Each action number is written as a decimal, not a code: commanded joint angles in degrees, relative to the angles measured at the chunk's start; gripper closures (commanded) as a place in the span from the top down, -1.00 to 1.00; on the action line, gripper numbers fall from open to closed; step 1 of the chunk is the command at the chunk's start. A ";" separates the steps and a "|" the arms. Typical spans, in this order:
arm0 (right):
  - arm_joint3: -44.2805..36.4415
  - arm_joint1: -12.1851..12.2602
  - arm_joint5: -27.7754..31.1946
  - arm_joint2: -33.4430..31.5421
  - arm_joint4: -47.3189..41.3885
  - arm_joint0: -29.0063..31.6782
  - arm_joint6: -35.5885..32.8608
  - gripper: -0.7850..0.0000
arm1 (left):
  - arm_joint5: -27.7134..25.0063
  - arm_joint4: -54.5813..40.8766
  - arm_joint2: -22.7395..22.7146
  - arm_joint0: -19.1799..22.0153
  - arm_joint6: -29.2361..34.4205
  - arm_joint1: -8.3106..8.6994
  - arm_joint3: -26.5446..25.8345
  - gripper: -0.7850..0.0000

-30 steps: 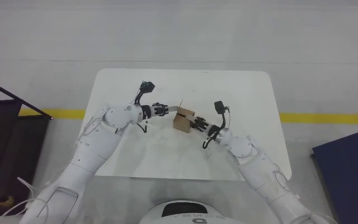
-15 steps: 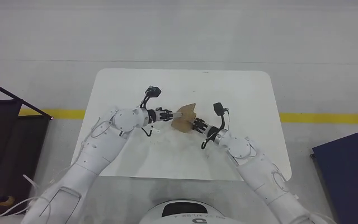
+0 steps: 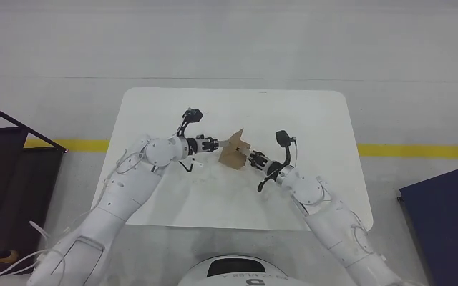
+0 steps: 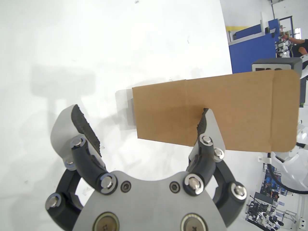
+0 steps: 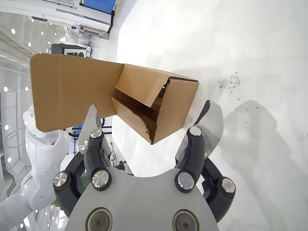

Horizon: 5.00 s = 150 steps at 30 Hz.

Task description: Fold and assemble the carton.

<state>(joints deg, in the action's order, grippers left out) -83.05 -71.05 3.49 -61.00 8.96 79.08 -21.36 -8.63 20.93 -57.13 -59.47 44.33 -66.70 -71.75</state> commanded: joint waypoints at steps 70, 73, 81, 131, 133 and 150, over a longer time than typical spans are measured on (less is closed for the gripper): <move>14.85 -1.47 37.29 -5.75 -41.41 0.92 -18.82 1.00 | 1.18 4.46 2.36 -0.75 -1.02 -0.73 -0.36 1.00; 15.23 -1.19 32.77 -6.59 -34.55 1.44 -12.67 1.00 | 1.15 4.42 2.26 -0.73 -0.99 -0.75 -0.53 1.00; 15.47 -2.59 27.26 -1.33 -30.51 -1.59 -9.35 1.00 | 1.35 4.83 2.39 -0.70 -0.84 -0.86 -0.42 1.00; 17.02 -1.76 13.74 -1.73 -25.70 -0.30 -14.39 -0.11 | 3.64 8.01 4.22 0.63 1.21 -1.91 1.62 1.00; 16.61 -1.70 13.14 -1.78 -25.13 -0.25 -13.98 -0.16 | 3.67 8.02 4.15 0.61 1.25 -1.92 1.55 1.00; 16.58 -1.76 9.06 -0.98 -24.81 -1.07 -14.67 -0.20 | 3.48 7.73 4.03 0.75 1.62 -2.17 1.95 1.00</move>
<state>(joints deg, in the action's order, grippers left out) -66.47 -72.79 12.90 -62.05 -15.92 78.15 -36.04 -5.16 28.66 -53.09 -58.73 45.93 -68.86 -69.81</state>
